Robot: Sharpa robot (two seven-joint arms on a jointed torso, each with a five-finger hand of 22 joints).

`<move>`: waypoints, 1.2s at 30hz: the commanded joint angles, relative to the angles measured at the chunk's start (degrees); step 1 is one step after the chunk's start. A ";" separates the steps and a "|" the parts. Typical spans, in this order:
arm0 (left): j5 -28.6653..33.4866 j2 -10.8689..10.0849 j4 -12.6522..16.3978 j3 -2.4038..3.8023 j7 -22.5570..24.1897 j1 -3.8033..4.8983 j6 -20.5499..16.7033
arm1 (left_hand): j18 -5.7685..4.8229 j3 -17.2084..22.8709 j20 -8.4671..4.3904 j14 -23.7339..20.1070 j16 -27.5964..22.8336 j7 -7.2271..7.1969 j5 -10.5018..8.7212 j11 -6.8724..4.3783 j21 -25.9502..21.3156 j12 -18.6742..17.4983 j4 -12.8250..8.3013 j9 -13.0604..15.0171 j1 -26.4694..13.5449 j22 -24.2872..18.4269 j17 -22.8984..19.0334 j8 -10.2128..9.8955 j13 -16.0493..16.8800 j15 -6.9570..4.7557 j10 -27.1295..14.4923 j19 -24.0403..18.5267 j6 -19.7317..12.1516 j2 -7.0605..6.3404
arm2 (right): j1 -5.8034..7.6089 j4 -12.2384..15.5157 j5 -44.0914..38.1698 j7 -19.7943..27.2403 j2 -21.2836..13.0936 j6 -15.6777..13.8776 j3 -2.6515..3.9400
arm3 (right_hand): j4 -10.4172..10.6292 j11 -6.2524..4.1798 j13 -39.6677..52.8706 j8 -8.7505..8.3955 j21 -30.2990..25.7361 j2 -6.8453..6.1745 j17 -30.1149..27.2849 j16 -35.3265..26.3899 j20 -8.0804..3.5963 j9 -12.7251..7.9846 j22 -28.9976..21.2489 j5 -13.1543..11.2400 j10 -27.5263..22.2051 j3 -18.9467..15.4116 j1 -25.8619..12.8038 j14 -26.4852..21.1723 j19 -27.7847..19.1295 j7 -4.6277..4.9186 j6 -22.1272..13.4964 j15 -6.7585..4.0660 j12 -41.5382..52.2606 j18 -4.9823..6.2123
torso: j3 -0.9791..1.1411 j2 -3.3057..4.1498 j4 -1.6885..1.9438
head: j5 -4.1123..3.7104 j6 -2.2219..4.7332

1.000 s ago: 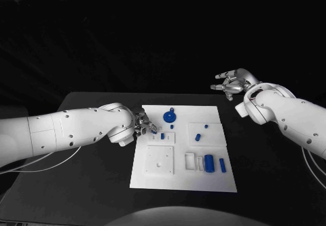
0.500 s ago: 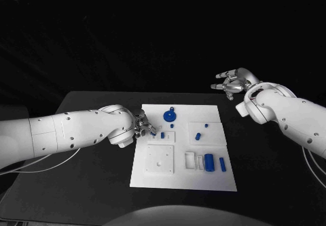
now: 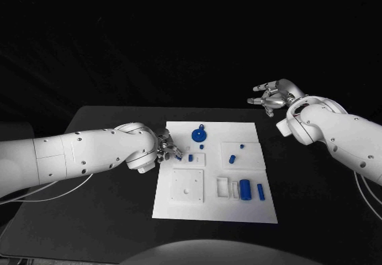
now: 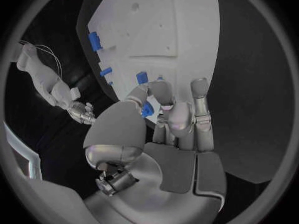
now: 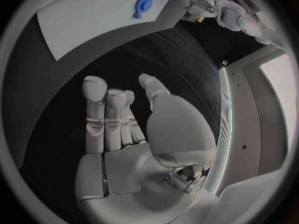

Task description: Assemble the parts on the task board

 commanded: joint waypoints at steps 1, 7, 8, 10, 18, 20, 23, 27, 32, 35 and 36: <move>-0.50 -0.01 0.35 0.01 -0.50 -0.07 1.91 | 1.09 3.13 0.34 0.00 0.05 -5.23 0.30 -1.47 0.18 -0.40 -2.87 7.10 -0.07 1.00 -0.14 0.17 0.10 -0.33 1.59 -0.12 8.32 0.42 | -0.06 0.02 -0.44 0.38 0.02 0.68 0.02 | -0.04 -0.10 -0.03 0.00 0.20 -0.21 0.05 -0.23 0.14 0.06 -0.04 0.38 -0.19 0.45 -0.31 0.17 2.89 -0.04 0.21 0.08 0.02 1.15 | -0.04 0.02 -0.01 | 0.01 -0.03; -0.55 -0.12 0.47 0.01 -0.73 -0.12 2.36 | 1.09 3.13 0.34 0.00 0.05 -5.23 0.30 -1.47 0.18 -0.40 -2.87 7.10 -0.07 1.00 -0.14 0.17 0.10 -0.33 1.59 -0.12 8.32 0.42 | -0.09 0.01 -0.44 0.37 0.02 0.67 0.02 | -0.07 -0.10 -0.04 0.00 0.19 -0.21 0.05 -0.24 0.14 0.06 -0.05 0.40 -0.20 0.47 -0.31 0.18 2.89 -0.05 0.20 0.08 0.01 1.15 | 0.01 0.01 0.01 | 0.03 -0.03; -0.55 -0.13 0.48 0.01 -0.75 -0.13 2.43 | 1.09 3.13 0.34 0.00 0.05 -5.23 0.30 -1.47 0.18 -0.40 -2.87 7.10 -0.07 1.00 -0.14 0.17 0.10 -0.33 1.59 -0.12 8.32 0.42 | -0.09 0.01 -0.44 0.37 0.02 0.67 0.02 | -0.15 -0.09 -0.08 -0.01 0.17 -0.21 0.06 -0.25 0.14 0.06 -0.11 0.44 -0.23 0.52 -0.34 0.19 2.88 -0.05 0.18 0.08 -0.04 1.16 | 0.01 0.01 0.01 | 0.03 -0.03; -0.56 -0.14 0.51 0.01 -0.76 -0.15 2.54 | 1.09 3.13 0.34 0.00 0.05 -5.23 0.30 -1.47 0.18 -0.40 -2.87 7.10 -0.07 1.00 -0.14 0.17 0.10 -0.33 1.59 -0.12 8.32 0.42 | -0.10 0.00 -0.44 0.38 0.03 0.68 0.02 | -0.15 -0.09 -0.08 -0.01 0.17 -0.21 0.06 -0.25 0.14 0.06 -0.11 0.44 -0.23 0.52 -0.34 0.19 2.88 -0.05 0.18 0.08 -0.04 1.16 | -0.01 0.02 -0.02 | 0.04 -0.06; -0.74 -0.06 0.53 0.01 -0.94 -0.19 3.01 | 1.03 3.17 0.30 0.00 -0.07 -5.22 0.28 -1.45 0.14 -0.50 -2.94 7.25 -0.15 0.99 -0.27 0.14 0.08 -0.31 1.59 -0.15 8.28 0.46 | -0.12 -0.04 -0.44 0.39 0.07 0.71 0.02 | -0.15 -0.09 -0.08 -0.01 0.17 -0.21 0.06 -0.25 0.14 0.06 -0.11 0.44 -0.23 0.52 -0.34 0.19 2.88 -0.05 0.18 0.08 -0.04 1.16 | 0.00 0.03 -0.05 | 0.03 -0.04; -0.80 -0.06 0.51 0.01 -1.03 -0.20 3.20 | 1.03 3.17 0.30 0.00 -0.07 -5.22 0.28 -1.45 0.14 -0.50 -2.94 7.25 -0.15 0.99 -0.27 0.14 0.08 -0.31 1.59 -0.15 8.28 0.46 | -0.13 -0.04 -0.44 0.39 0.07 0.71 0.02 | -0.15 -0.09 -0.08 -0.01 0.17 -0.21 0.06 -0.25 0.14 0.06 -0.11 0.44 -0.23 0.52 -0.34 0.19 2.88 -0.05 0.18 0.08 -0.04 1.16 | 0.03 0.02 -0.06 | -0.02 -0.13; -0.84 -0.06 0.44 0.01 -1.14 -0.20 3.35 | 1.03 3.17 0.30 0.00 -0.07 -5.22 0.28 -1.45 0.14 -0.50 -2.94 7.25 -0.15 0.99 -0.27 0.14 0.08 -0.31 1.59 -0.15 8.28 0.46 | -0.13 -0.04 -0.44 0.39 0.07 0.70 0.02 | -0.15 -0.09 -0.08 -0.01 0.17 -0.21 0.06 -0.25 0.14 0.06 -0.11 0.44 -0.23 0.52 -0.34 0.19 2.88 -0.05 0.18 0.08 -0.04 1.16 | 0.04 0.03 -0.07 | 0.04 -0.13; -0.88 0.03 0.29 0.01 -1.20 -0.20 3.38 | 0.87 2.94 0.18 0.02 -0.13 -5.37 0.06 -1.48 0.02 -0.48 -2.70 8.13 -0.32 0.97 -0.26 0.41 0.12 -0.31 1.61 -0.17 8.51 0.56 | -0.13 -0.02 -0.44 0.39 0.08 0.69 0.02 | -0.15 -0.09 -0.08 -0.01 0.17 -0.21 0.06 -0.25 0.14 0.06 -0.11 0.44 -0.23 0.52 -0.34 0.19 2.88 -0.05 0.18 0.08 -0.04 1.16 | 0.03 0.03 -0.07 | 0.03 -0.08; -0.89 0.25 0.17 0.01 -1.19 -0.20 3.43 | 0.79 2.82 0.17 0.03 -0.20 -5.48 -0.31 -1.32 -0.04 -0.31 -2.41 8.72 -0.33 1.00 -0.37 1.23 0.22 -0.20 1.61 -0.12 8.40 0.65 | -0.13 -0.02 -0.44 0.39 0.11 0.70 0.02 | -0.15 -0.09 -0.08 -0.01 0.17 -0.21 0.06 -0.25 0.14 0.06 -0.11 0.44 -0.23 0.52 -0.34 0.19 2.88 -0.05 0.18 0.08 -0.04 1.16 | 0.02 0.05 -0.08 | 0.08 -0.13; -0.89 0.42 0.11 0.01 -1.17 -0.20 3.62 | 1.02 2.54 0.50 0.06 -0.09 -5.54 -0.67 -1.12 -0.01 0.22 -2.08 9.64 -0.21 1.03 -0.23 2.41 0.20 -0.05 1.62 -0.09 8.32 0.82 | -0.13 -0.02 -0.44 0.40 0.14 0.71 0.02 | -0.15 -0.09 -0.08 -0.01 0.17 -0.21 0.06 -0.25 0.14 0.06 -0.11 0.44 -0.23 0.52 -0.34 0.19 2.88 -0.05 0.18 0.08 -0.04 1.16 | 0.04 0.03 -0.09 | 0.06 -0.17; -0.89 0.48 0.10 0.01 -1.16 -0.20 3.73 | 1.04 2.51 0.52 0.06 -0.07 -5.62 -0.74 -1.08 -0.02 0.23 -2.08 9.70 -0.21 1.03 -0.21 2.53 0.20 -0.05 1.64 -0.11 8.44 0.80 | -0.13 -0.02 -0.44 0.40 0.16 0.72 0.02 | -0.15 -0.09 -0.08 -0.01 0.17 -0.21 0.06 -0.25 0.14 0.06 -0.11 0.44 -0.23 0.52 -0.34 0.19 2.88 -0.05 0.18 0.08 -0.04 1.16 | 0.04 0.03 -0.09 | 0.04 -0.19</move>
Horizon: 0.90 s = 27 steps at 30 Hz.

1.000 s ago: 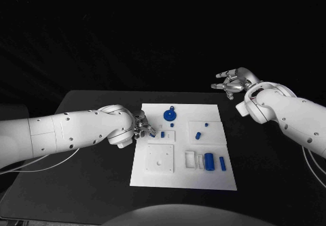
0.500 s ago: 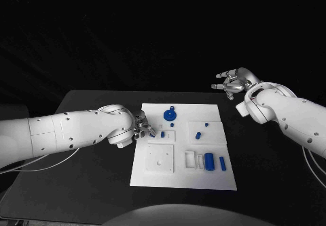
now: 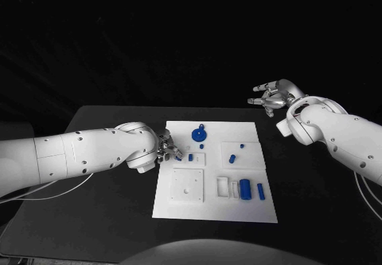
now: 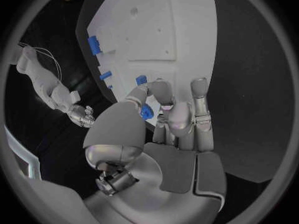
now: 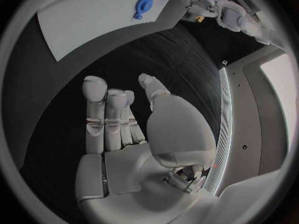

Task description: Assemble the parts on the task board

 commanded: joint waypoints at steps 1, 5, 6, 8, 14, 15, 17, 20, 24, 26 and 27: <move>-0.07 0.35 0.11 -0.14 -0.35 -0.21 1.90 | 1.19 2.38 0.67 0.13 0.01 -5.67 -0.45 -1.11 -0.01 0.37 -2.06 8.73 0.29 0.99 0.20 1.03 -0.15 -0.13 1.63 -0.12 8.32 0.80 | -0.03 0.05 -0.43 0.40 0.08 0.68 0.02 | 0.09 -0.10 -0.09 -0.01 0.17 -0.21 0.06 -0.25 0.14 0.06 -0.05 0.21 -0.23 0.28 -0.34 0.19 2.88 -0.05 0.18 0.09 -0.04 1.16 | 0.01 -0.02 -0.01 | -0.04 -0.10; -0.08 0.55 0.10 -0.14 -0.26 -0.22 2.24 | 1.53 2.22 1.12 0.15 0.10 -5.88 -0.63 -1.14 0.05 0.58 -1.84 10.29 0.33 1.00 0.36 2.12 -0.23 -0.11 1.63 -0.17 8.37 0.86 | -0.03 0.03 -0.43 0.42 0.10 0.68 0.02 | 0.01 -0.11 -0.08 0.01 0.19 -0.19 0.06 -0.25 0.14 0.06 -0.11 0.47 -0.18 0.37 -0.43 0.22 2.89 -0.05 0.29 0.08 -0.02 1.13 | 0.01 -0.01 0.00 | -0.04 -0.14; -0.08 0.58 0.09 -0.14 -0.24 -0.22 2.26 | 1.64 2.21 1.24 0.13 0.09 -5.88 -0.64 -1.15 0.06 0.64 -1.79 10.62 0.33 1.00 0.34 2.23 -0.24 -0.11 1.63 -0.19 8.31 0.89 | -0.03 0.03 -0.43 0.42 0.11 0.68 0.02 | 0.01 -0.12 -0.09 0.00 0.19 -0.19 0.06 -0.25 0.14 0.06 -0.11 0.51 -0.20 0.38 -0.42 0.22 2.89 -0.05 0.29 0.08 -0.03 1.13 | 0.01 -0.01 0.00 | -0.04 -0.14; -0.09 0.65 0.07 -0.14 -0.19 -0.22 2.20 | 1.82 2.20 1.40 0.17 0.16 -5.91 -0.71 -1.06 0.13 0.75 -1.75 11.14 0.35 1.01 0.39 2.40 -0.23 -0.06 1.63 -0.19 8.30 0.90 | -0.03 0.03 -0.43 0.43 0.12 0.67 0.02 | 0.00 -0.13 -0.14 0.00 0.19 -0.18 0.06 -0.25 0.13 0.06 -0.12 0.62 -0.23 0.41 -0.42 0.22 2.90 -0.06 0.27 0.08 -0.07 1.12 | 0.00 -0.01 0.01 | -0.05 -0.14; -0.50 0.92 -0.06 -0.14 -0.09 -0.22 2.22 | 1.95 2.22 1.53 0.17 0.17 -5.93 -0.74 -1.05 0.14 0.81 -1.75 11.50 0.41 0.99 0.40 2.45 -0.25 -0.06 1.63 -0.24 8.31 0.91 | -0.03 0.04 -0.43 0.45 0.15 0.66 0.02 | -0.05 -0.13 -0.10 0.00 0.19 -0.25 0.01 -0.33 0.12 0.06 -0.14 1.06 -0.18 0.50 -0.46 0.20 2.88 -0.06 0.28 0.07 -0.04 1.10 | -0.01 -0.01 0.04 | -0.17 -0.17; -0.57 0.97 -0.06 -0.14 -0.06 -0.22 2.28 | 1.95 2.22 1.53 0.17 0.17 -5.93 -0.74 -1.05 0.14 0.81 -1.75 11.50 0.41 0.99 0.40 2.45 -0.25 -0.06 1.63 -0.24 8.31 0.91 | -0.03 0.05 -0.43 0.45 0.15 0.66 0.02 | -0.05 -0.13 -0.10 0.00 0.19 -0.25 0.01 -0.33 0.12 0.06 -0.14 1.06 -0.18 0.50 -0.46 0.20 2.88 -0.06 0.28 0.07 -0.04 1.10 | 0.00 -0.01 0.04 | -0.17 -0.17; -0.80 1.06 -0.05 -0.14 -0.02 -0.22 2.40 | 1.97 2.22 1.57 0.18 0.19 -5.93 -0.77 -1.04 0.15 0.85 -1.77 11.55 0.43 1.00 0.45 2.46 -0.24 -0.04 1.64 -0.24 8.34 0.90 | -0.03 0.05 -0.43 0.46 0.15 0.66 0.02 | -0.09 -0.13 -0.14 0.01 0.14 -0.27 0.01 -0.33 0.12 0.07 -0.18 1.20 -0.21 0.55 -0.48 0.20 2.88 -0.05 0.33 0.07 -0.09 1.09 | -0.01 -0.01 0.04 | -0.20 -0.20; -1.03 1.22 -0.09 -0.14 0.04 -0.22 2.45 | 2.00 2.22 1.62 0.19 0.23 -5.94 -0.82 -1.03 0.17 0.91 -1.80 11.61 0.45 1.00 0.51 2.47 -0.22 -0.02 1.65 -0.25 8.39 0.90 | -0.03 0.07 -0.43 0.46 0.15 0.66 0.02 | -0.11 -0.14 -0.12 0.00 0.18 -0.27 0.02 -0.32 0.11 0.06 -0.16 1.31 -0.19 0.59 -0.50 0.21 2.89 -0.06 0.31 0.06 -0.07 1.08 | -0.01 -0.01 0.03 | -0.23 -0.20; -1.28 1.51 -0.33 -0.13 0.08 -0.22 2.60 | 2.07 2.18 1.70 0.19 0.28 -5.94 -0.84 -1.02 0.21 0.98 -1.75 11.71 0.40 1.01 0.55 2.46 -0.22 -0.01 1.63 -0.25 8.42 0.94 | -0.04 0.10 -0.43 0.47 0.15 0.65 0.03 | -0.15 -0.14 -0.15 0.00 0.19 -0.28 0.01 -0.34 0.11 0.06 -0.16 1.45 -0.21 0.63 -0.50 0.20 2.88 -0.06 0.32 0.05 -0.10 1.08 | 0.00 0.00 0.02 | -0.28 -0.14; -1.38 1.73 -0.53 -0.13 0.08 -0.22 2.90 | 2.12 2.18 1.75 0.17 0.24 -5.94 -0.87 -1.01 0.21 1.00 -1.68 11.79 0.34 1.00 0.47 2.43 -0.23 -0.01 1.63 -0.27 8.38 1.01 | -0.04 0.11 -0.43 0.49 0.15 0.65 0.03 | -0.15 -0.14 -0.16 0.00 0.19 -0.28 0.01 -0.34 0.11 0.06 -0.16 1.46 -0.21 0.64 -0.50 0.20 2.88 -0.06 0.32 0.05 -0.10 1.08 | -0.01 -0.02 0.00 | -0.33 -0.21; -1.43 1.87 -0.64 -0.13 0.05 -0.22 3.16 | 2.15 2.15 1.78 0.14 0.20 -5.92 -1.00 -0.99 0.20 0.95 -1.65 11.83 0.33 0.99 0.40 2.38 -0.27 0.00 1.62 -0.30 8.34 0.99 | -0.04 0.11 -0.43 0.49 0.15 0.66 0.03 | -0.15 -0.14 -0.16 0.00 0.19 -0.28 0.01 -0.34 0.11 0.06 -0.16 1.46 -0.21 0.64 -0.50 0.20 2.88 -0.06 0.32 0.05 -0.10 1.08 | -0.01 -0.02 0.00 | -0.33 -0.21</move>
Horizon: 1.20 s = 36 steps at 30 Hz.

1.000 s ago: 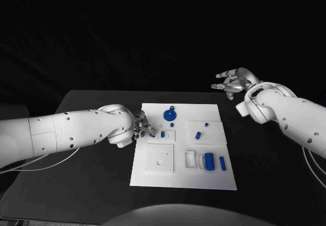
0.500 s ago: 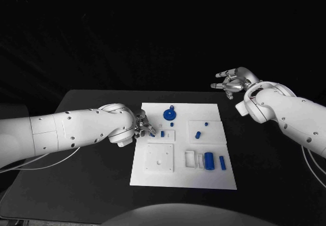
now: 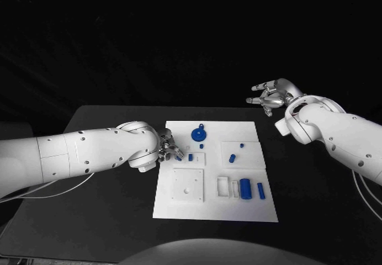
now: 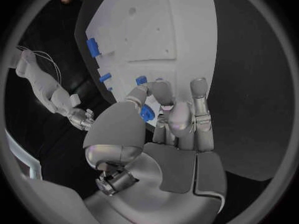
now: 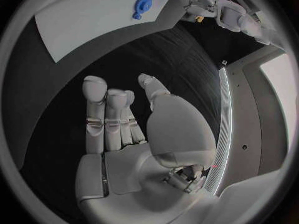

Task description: Assemble the parts on the task board

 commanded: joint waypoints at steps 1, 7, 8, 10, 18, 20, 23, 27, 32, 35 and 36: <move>-0.30 0.75 0.00 -0.12 0.34 -0.24 2.56 | 0.35 1.97 0.39 0.06 0.17 -5.96 -0.74 -1.28 0.19 0.17 -1.69 10.21 0.29 1.01 -0.11 0.08 -0.12 -0.07 1.59 0.04 8.32 1.04 | -0.02 0.08 -0.43 0.48 0.05 0.65 0.03 | 0.00 -0.14 -0.05 0.00 0.19 -0.28 0.01 -0.34 0.11 0.06 -0.06 0.35 -0.21 0.48 -0.50 0.20 2.88 -0.06 0.32 0.05 -0.10 1.08 | 0.00 0.00 -0.03 | -0.12 -0.07; -1.24 1.45 -0.76 -0.11 0.08 -0.31 4.57 | 0.35 1.51 0.49 0.00 -0.03 -5.93 -2.21 -1.17 0.07 0.12 -1.38 10.33 0.47 0.98 -0.40 0.00 -0.21 0.03 1.59 -0.12 8.29 1.06 | -0.03 0.11 -0.42 0.50 0.01 0.64 0.03 | -0.01 -0.14 -0.03 0.00 0.18 -0.30 0.03 -0.30 0.10 0.06 -0.08 0.46 -0.20 0.52 -0.59 0.23 2.88 -0.06 0.32 0.05 -0.09 1.08 | -0.01 0.03 -0.01 | -0.34 -0.14; -1.40 1.50 -0.82 -0.11 0.06 -0.33 4.73 | 0.34 1.40 0.50 -0.03 -0.09 -5.93 -2.38 -1.14 0.04 0.07 -1.29 10.33 0.50 0.98 -0.48 -0.03 -0.25 0.05 1.58 -0.15 8.29 1.03 | -0.03 0.12 -0.42 0.50 0.01 0.64 0.03 | -0.01 -0.14 -0.03 0.00 0.18 -0.30 0.03 -0.30 0.10 0.06 -0.08 0.46 -0.20 0.52 -0.59 0.23 2.88 -0.06 0.32 0.05 -0.09 1.08 | -0.01 0.03 -0.01 | -0.34 -0.14; -2.09 1.68 -1.06 -0.10 -0.03 -0.42 5.31 | 0.36 0.96 0.57 -0.04 -0.23 -5.91 -2.77 -1.11 -0.08 -0.02 -0.86 10.29 0.81 0.98 -0.62 -0.19 -0.36 0.07 1.60 -0.19 8.34 0.94 | -0.03 0.14 -0.42 0.50 -0.03 0.63 0.03 | -0.01 -0.14 -0.03 0.00 0.18 -0.30 0.03 -0.30 0.10 0.06 -0.08 0.46 -0.20 0.52 -0.59 0.23 2.88 -0.06 0.32 0.05 -0.09 1.08 | 0.00 0.01 0.02 | -0.47 -0.16; -2.79 1.90 -1.38 -0.09 -0.03 -0.54 5.98 | 0.42 -0.21 0.74 -0.06 -0.29 -6.05 -4.98 -1.13 -0.31 0.04 0.58 10.61 0.80 0.96 -0.65 -0.15 -0.44 0.08 1.60 -0.14 8.33 0.35 | -0.04 0.16 -0.42 0.53 -0.08 0.61 0.03 | -0.01 -0.14 -0.03 0.00 0.18 -0.30 0.03 -0.30 0.10 0.06 -0.08 0.46 -0.20 0.52 -0.59 0.23 2.88 -0.06 0.32 0.05 -0.09 1.08 | -0.02 -0.01 0.02 | -0.63 -0.21; -2.84 1.89 -1.42 -0.09 0.00 -0.56 6.02 | 0.43 -0.77 0.79 -0.07 -0.34 -6.13 -5.89 -1.16 -0.40 0.05 1.37 10.65 0.84 0.95 -0.74 -0.17 -0.48 0.06 1.60 -0.10 8.32 -0.04 | -0.04 0.15 -0.42 0.53 -0.10 0.60 0.03 | -0.01 -0.14 -0.03 0.00 0.18 -0.30 0.03 -0.30 0.10 0.06 -0.08 0.46 -0.20 0.52 -0.59 0.23 2.88 -0.06 0.32 0.05 -0.09 1.08 | -0.01 -0.02 0.03 | -0.69 -0.21; -2.90 1.86 -1.53 -0.09 0.04 -0.57 5.91 | 0.43 -1.39 0.80 -0.08 -0.42 -6.18 -6.96 -1.17 -0.58 0.04 2.59 10.65 1.11 0.92 -0.86 -0.22 -0.58 0.05 1.61 -0.05 8.33 -0.48 | -0.05 0.14 -0.42 0.54 -0.13 0.57 0.03 | -0.09 -0.15 -0.12 -0.01 0.16 -0.32 0.01 -0.36 0.09 0.06 -0.12 0.57 -0.25 0.61 -0.63 0.21 2.87 -0.06 0.29 0.05 -0.17 1.07 | -0.03 -0.02 0.04 | -0.71 -0.19; -3.12 1.77 -1.69 -0.08 0.09 -0.58 5.58 | 0.45 -2.39 0.85 -0.09 -0.50 -6.29 -9.37 -1.20 -0.69 0.05 4.43 10.63 0.74 0.95 -1.02 -0.27 -0.68 0.03 1.61 0.06 8.33 -1.21 | -0.06 0.13 -0.42 0.55 -0.14 0.51 0.03 | -0.09 -0.15 -0.12 -0.01 0.16 -0.32 0.01 -0.36 0.09 0.06 -0.12 0.57 -0.25 0.61 -0.63 0.21 2.87 -0.06 0.29 0.05 -0.17 1.07 | -0.05 0.00 0.05 | -0.80 -0.10; -3.39 1.67 -1.97 -0.07 0.21 -0.58 5.06 | 0.45 -3.94 0.91 -0.18 -0.67 -6.66 -15.28 -1.33 -0.98 0.02 10.73 10.26 0.12 0.92 -1.31 -0.41 -0.81 -0.07 1.61 0.07 8.75 -4.53 | -0.11 0.08 -0.42 0.56 -0.18 0.44 0.03 | -0.09 -0.15 -0.12 -0.01 0.16 -0.32 0.01 -0.36 0.09 0.06 -0.12 0.57 -0.25 0.61 -0.63 0.21 2.87 -0.06 0.29 0.05 -0.17 1.07 | -0.07 -0.01 0.06 | -0.83 0.05; -3.48 1.55 -2.13 -0.06 0.32 -0.58 4.65 | 0.37 -4.09 0.84 -0.26 -0.64 -6.66 -19.71 -1.38 -1.17 -0.01 19.81 10.13 2.70 0.97 -1.34 -0.34 -0.82 -0.09 1.62 0.14 9.46 -8.41 | -0.18 0.08 -0.42 0.57 -0.20 0.40 0.03 | -0.05 -0.13 -0.21 -0.02 0.00 -0.37 -0.10 -0.53 0.10 0.04 -0.22 0.62 -0.30 0.58 -0.70 0.15 2.85 -0.03 -0.01 0.06 -0.24 1.08 | -0.08 -0.01 0.04 | -0.87 0.16; -3.52 1.49 -2.17 -0.06 0.34 -0.58 4.55 | 0.34 -4.38 0.79 -0.26 -0.61 -6.54 -20.23 -1.35 -1.20 0.01 21.38 10.19 3.20 0.97 -1.32 -0.32 -0.81 -0.10 1.61 0.16 9.53 -8.80 | -0.20 0.07 -0.42 0.57 -0.20 0.39 0.03 | -0.05 -0.13 -0.21 -0.02 0.00 -0.37 -0.10 -0.53 0.10 0.04 -0.22 0.62 -0.30 0.58 -0.70 0.15 2.85 -0.03 -0.01 0.06 -0.24 1.08 | -0.09 -0.01 0.05 | -0.89 0.19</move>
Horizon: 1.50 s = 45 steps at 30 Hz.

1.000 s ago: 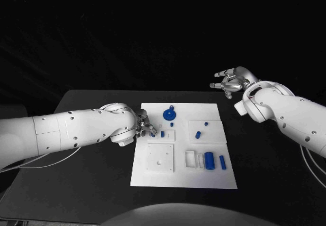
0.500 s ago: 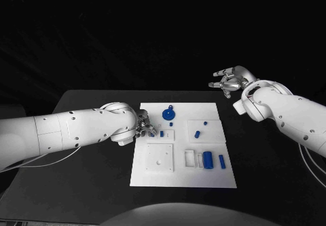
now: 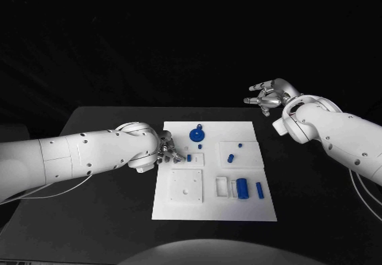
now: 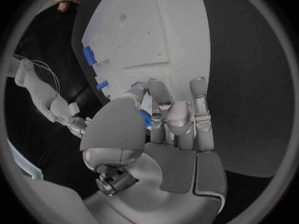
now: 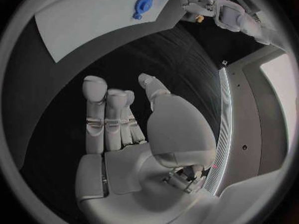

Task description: Assemble the parts on the task board

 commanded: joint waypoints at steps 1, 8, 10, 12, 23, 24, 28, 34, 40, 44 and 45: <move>-0.60 -0.12 -0.08 -0.02 0.04 -0.11 0.60 | 0.29 -0.73 0.12 -0.07 -0.16 0.06 -1.70 -0.43 -0.35 0.01 4.58 0.14 0.86 0.99 -0.04 -0.06 -0.05 -0.27 2.65 -0.02 0.49 -1.57 | -0.10 0.04 -0.41 0.53 -0.03 0.38 0.02 | -0.05 -0.13 -0.08 -0.02 0.00 -0.13 -0.07 -0.28 0.10 0.04 -0.07 0.36 -0.30 0.25 -0.46 0.15 2.85 -0.03 -0.01 0.06 -0.24 1.08 | -0.02 0.00 -0.01 | -0.05 0.12; -1.11 -0.94 0.02 0.00 0.03 -0.09 0.16 | 0.22 -1.15 0.04 -0.05 -0.10 0.12 -2.15 -0.43 -0.42 0.04 6.35 0.33 1.38 1.00 0.03 -0.06 -0.05 -0.31 2.65 0.04 0.60 -2.16 | -0.19 -0.01 -0.41 0.53 -0.05 0.36 0.02 | -0.05 -0.13 -0.08 -0.02 0.00 -0.13 -0.07 -0.28 0.10 0.04 -0.07 0.36 -0.30 0.25 -0.46 0.15 2.85 -0.03 -0.01 0.06 -0.24 1.08 | 0.01 -0.03 0.00 | -0.16 0.22; -1.17 -1.22 0.11 0.00 0.11 -0.08 0.07 | 0.22 -1.16 0.04 -0.05 -0.10 0.12 -2.18 -0.42 -0.41 0.04 6.43 0.34 1.33 1.01 0.01 -0.05 -0.05 -0.31 2.64 0.05 0.61 -2.18 | -0.22 -0.03 -0.41 0.54 -0.06 0.36 0.02 | -0.05 -0.13 -0.08 -0.02 0.00 -0.13 -0.07 -0.28 0.10 0.04 -0.07 0.36 -0.30 0.25 -0.46 0.15 2.85 -0.03 -0.01 0.06 -0.24 1.08 | -0.01 -0.03 0.00 | -0.18 0.24; -0.93 -1.51 0.26 0.02 0.29 -0.07 -0.01 | 0.24 -1.26 0.04 -0.06 -0.13 0.13 -2.32 -0.43 -0.43 0.04 6.58 0.35 1.19 1.00 -0.03 -0.06 -0.06 -0.31 2.65 0.05 0.62 -2.41 | -0.25 -0.05 -0.41 0.54 -0.06 0.35 0.02 | -0.05 -0.13 -0.08 -0.02 0.00 -0.13 -0.07 -0.28 0.10 0.04 -0.07 0.36 -0.30 0.25 -0.46 0.15 2.85 -0.03 -0.01 0.06 -0.24 1.08 | -0.02 -0.03 -0.01 | -0.17 0.26; 4.76 -2.99 2.11 0.24 1.81 0.83 0.20 | -0.36 -10.83 -0.69 -0.68 -1.23 0.94 -15.61 0.06 -1.12 -0.73 7.32 -1.97 -2.83 0.85 -1.92 -1.56 -0.25 -0.06 2.62 -0.11 -0.20 -4.89 | -0.48 -0.16 -0.41 0.58 -0.06 0.35 0.02 | -0.05 -0.13 -0.08 -0.02 0.00 -0.13 -0.07 -0.28 0.10 0.04 -0.07 0.36 -0.30 0.25 -0.46 0.15 2.85 -0.03 -0.01 0.06 -0.24 1.08 | 0.00 0.01 0.00 | -0.22 0.61; 5.30 -3.15 2.32 0.31 1.94 1.01 0.25 | -0.65 -11.59 -1.06 -0.72 -1.38 0.95 -15.74 0.06 -1.32 -0.98 7.37 -2.29 -2.93 0.84 -2.08 -1.61 -0.06 -0.09 2.65 -0.04 -0.17 -4.88 | -0.51 -0.17 -0.41 0.59 -0.06 0.35 0.02 | -0.05 -0.13 -0.08 -0.02 0.00 -0.13 -0.07 -0.28 0.10 0.04 -0.07 0.36 -0.30 0.25 -0.46 0.15 2.85 -0.03 -0.01 0.06 -0.24 1.08 | -0.01 0.01 0.01 | -0.22 0.63; 7.03 -3.76 2.96 0.71 2.47 1.80 0.30 | -1.53 -14.89 -2.09 -1.29 -2.09 1.16 -16.08 0.16 -1.79 -1.82 7.38 -2.57 -3.80 0.77 -3.15 -2.04 0.18 -0.17 2.51 -0.19 -0.88 -5.60 | -0.56 -0.19 -0.40 0.60 -0.06 0.37 0.02 | 0.02 -0.12 -0.14 -0.03 0.03 -0.18 -0.09 -0.29 0.11 0.04 -0.07 0.39 -0.30 0.20 -0.44 0.18 2.87 -0.02 -0.26 0.07 -0.27 1.07 | 0.01 -0.01 -0.05 | -0.14 0.71; 10.45 -4.63 2.96 2.36 5.71 2.74 -1.61 | -6.76 -13.90 -6.48 -6.12 -7.63 3.26 -15.93 1.55 -5.66 -5.50 7.37 -9.08 -1.85 -0.70 -11.43 -2.86 0.48 0.83 -1.00 -2.84 -6.71 -3.80 | -0.62 -0.21 -0.34 0.62 -0.07 0.41 0.02 | 0.02 -0.12 -0.14 -0.03 0.03 -0.18 -0.09 -0.29 0.11 0.04 -0.07 0.39 -0.30 0.20 -0.44 0.18 2.87 -0.02 -0.26 0.07 -0.27 1.07 | 0.08 0.00 -0.07 | -0.16 0.84; 12.60 -4.62 2.15 3.60 13.62 3.78 -5.97 | -11.66 -12.55 -8.99 -11.69 -12.59 6.10 -4.76 3.19 -12.72 -12.25 0.08 -23.45 6.89 -4.70 -16.77 -3.10 -3.00 1.80 -8.10 -4.84 -12.87 1.55 | -0.64 -0.26 -0.26 0.64 -0.02 0.44 0.02 | 0.02 -0.12 -0.14 -0.03 0.03 -0.18 -0.09 -0.29 0.11 0.04 -0.07 0.39 -0.30 0.20 -0.44 0.18 2.87 -0.02 -0.26 0.07 -0.27 1.07 | 0.08 0.04 -0.12 | -0.34 1.09; 10.71 -3.39 0.95 3.88 21.82 4.25 -9.85 | -11.30 -7.89 -7.80 -14.41 -16.56 8.29 -3.57 5.29 -16.27 -25.28 -9.39 -32.00 17.96 -6.84 -20.08 -4.13 -13.55 3.49 -11.82 -6.01 -13.92 5.29 | -0.64 -0.29 -0.17 0.83 0.01 0.28 0.02 | 0.02 -0.13 -0.13 -0.01 0.03 -0.07 -0.11 -0.33 0.11 0.05 -0.08 0.39 -0.30 0.23 -0.38 0.17 2.87 -0.03 -0.04 0.06 -0.25 1.06 | 0.05 0.03 -0.07 | -0.72 1.48; 9.60 -2.93 0.60 3.90 23.72 4.31 -10.70 | -10.75 -5.65 -7.63 -14.43 -16.62 9.04 -3.41 5.91 -16.17 -30.12 -11.24 -34.55 19.68 -6.32 -20.43 -4.24 -17.64 3.86 -12.11 -6.00 -14.16 5.93 | -0.64 -0.29 -0.13 0.93 0.03 0.22 0.02 | -0.01 -0.14 -0.24 -0.01 -0.06 0.04 -0.15 -0.39 0.11 0.05 -0.13 0.42 -0.38 0.29 -0.34 0.14 2.85 -0.04 0.01 0.06 -0.35 1.06 | 0.05 0.03 -0.07 | -0.77 1.53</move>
